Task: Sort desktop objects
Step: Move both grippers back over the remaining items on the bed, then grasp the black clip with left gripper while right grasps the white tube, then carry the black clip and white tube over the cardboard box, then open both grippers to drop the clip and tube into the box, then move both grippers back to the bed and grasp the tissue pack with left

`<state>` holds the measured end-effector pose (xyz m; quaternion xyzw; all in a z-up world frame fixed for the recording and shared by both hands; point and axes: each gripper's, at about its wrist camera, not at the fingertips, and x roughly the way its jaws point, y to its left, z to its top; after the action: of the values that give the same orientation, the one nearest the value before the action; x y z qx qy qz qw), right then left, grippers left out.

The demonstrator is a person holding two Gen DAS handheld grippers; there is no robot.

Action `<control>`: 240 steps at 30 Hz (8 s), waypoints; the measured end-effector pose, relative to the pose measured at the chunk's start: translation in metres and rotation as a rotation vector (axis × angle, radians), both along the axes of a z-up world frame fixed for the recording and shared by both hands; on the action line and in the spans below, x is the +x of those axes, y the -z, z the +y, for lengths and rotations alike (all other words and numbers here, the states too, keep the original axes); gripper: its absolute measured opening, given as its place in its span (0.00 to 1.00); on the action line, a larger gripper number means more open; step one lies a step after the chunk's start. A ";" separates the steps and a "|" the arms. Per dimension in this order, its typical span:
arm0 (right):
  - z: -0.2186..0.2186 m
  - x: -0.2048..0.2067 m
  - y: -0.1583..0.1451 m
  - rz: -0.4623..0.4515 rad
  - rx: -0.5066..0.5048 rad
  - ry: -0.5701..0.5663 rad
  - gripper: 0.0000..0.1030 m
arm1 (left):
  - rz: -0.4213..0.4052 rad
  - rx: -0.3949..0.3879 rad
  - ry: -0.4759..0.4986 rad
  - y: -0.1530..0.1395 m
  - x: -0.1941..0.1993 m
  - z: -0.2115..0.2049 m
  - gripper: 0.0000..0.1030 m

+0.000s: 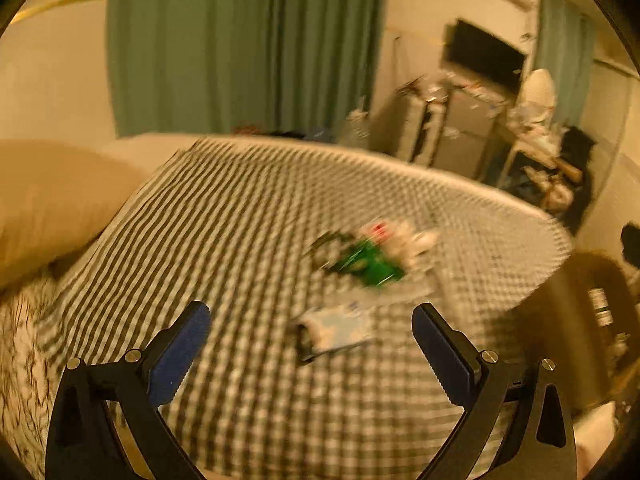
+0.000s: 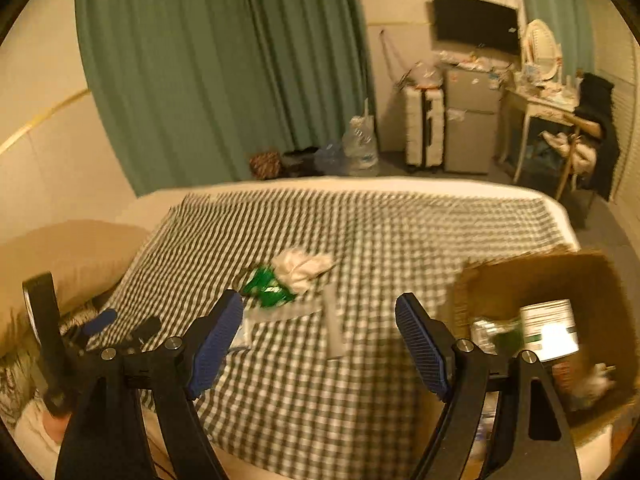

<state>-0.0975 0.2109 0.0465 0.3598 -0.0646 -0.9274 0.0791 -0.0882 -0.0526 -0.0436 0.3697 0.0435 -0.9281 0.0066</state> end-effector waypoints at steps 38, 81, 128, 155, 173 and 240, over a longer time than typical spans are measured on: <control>-0.028 -0.114 0.203 -0.307 0.078 0.046 0.17 | -0.189 0.218 -0.042 0.132 -0.043 -0.025 0.35; 0.007 0.007 0.066 -0.075 -0.187 -0.017 0.10 | -0.016 0.168 0.033 0.036 0.024 0.000 0.06; -0.083 0.000 0.198 -0.449 0.251 -0.173 0.15 | 0.014 0.156 -0.003 0.069 0.046 0.011 0.06; 0.023 0.067 -0.037 0.095 0.057 0.024 0.15 | 0.199 0.128 0.315 -0.084 0.086 0.134 0.06; 0.202 0.054 -0.016 -0.003 0.092 0.300 0.21 | 0.084 0.119 0.641 -0.070 0.067 0.340 0.06; -0.037 -0.067 0.113 -0.004 0.122 0.029 0.83 | -0.044 0.025 0.058 0.101 -0.049 0.014 0.98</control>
<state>-0.1643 0.1739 -0.0666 0.3648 -0.0134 -0.9300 0.0435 -0.1373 -0.0385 -0.1443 0.3911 0.0439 -0.9190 -0.0240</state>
